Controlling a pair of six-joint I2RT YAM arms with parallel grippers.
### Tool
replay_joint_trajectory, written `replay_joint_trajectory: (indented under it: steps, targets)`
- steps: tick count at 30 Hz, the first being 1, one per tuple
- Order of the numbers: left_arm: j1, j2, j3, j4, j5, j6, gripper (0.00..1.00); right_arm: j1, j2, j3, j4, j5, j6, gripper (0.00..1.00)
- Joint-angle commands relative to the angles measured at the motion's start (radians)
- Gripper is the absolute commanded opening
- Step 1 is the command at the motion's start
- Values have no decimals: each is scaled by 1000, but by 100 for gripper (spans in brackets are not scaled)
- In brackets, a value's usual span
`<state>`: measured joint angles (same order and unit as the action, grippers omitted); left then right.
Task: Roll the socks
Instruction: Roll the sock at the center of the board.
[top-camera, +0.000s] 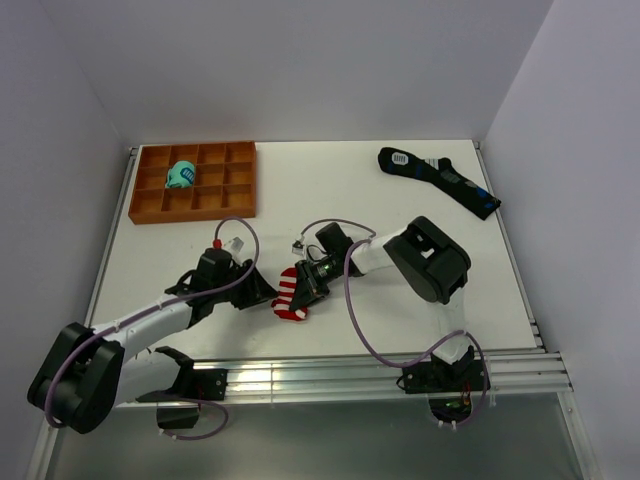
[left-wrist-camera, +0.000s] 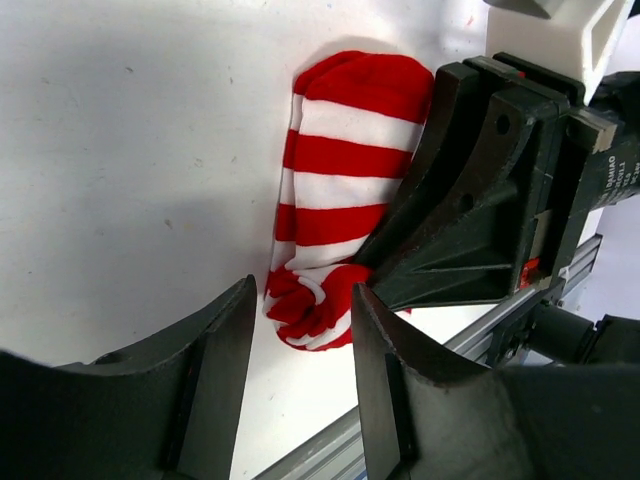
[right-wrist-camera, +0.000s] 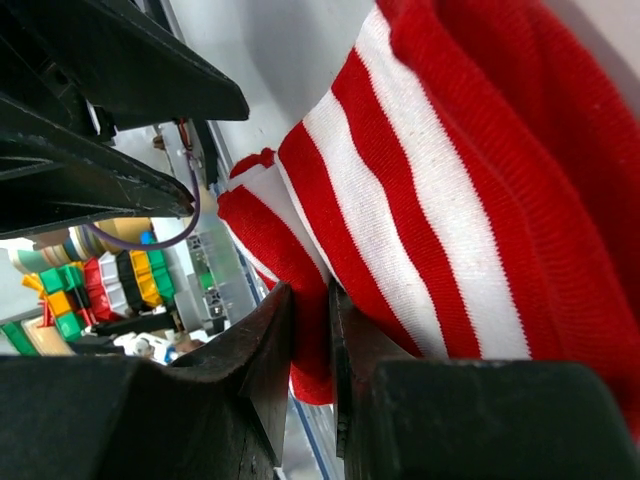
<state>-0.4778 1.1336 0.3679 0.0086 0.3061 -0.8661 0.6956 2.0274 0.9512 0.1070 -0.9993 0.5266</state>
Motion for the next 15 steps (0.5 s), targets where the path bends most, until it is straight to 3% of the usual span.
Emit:
replay_joint_trajectory:
  steps: [1, 15]
  targets:
    - [-4, 15, -21, 68, 42, 9, 48, 1, 94, -43, -171, 211, -83, 13]
    - [-64, 63, -41, 99, 19, -1, 48, -1, 113, -29, -185, 212, -86, 13]
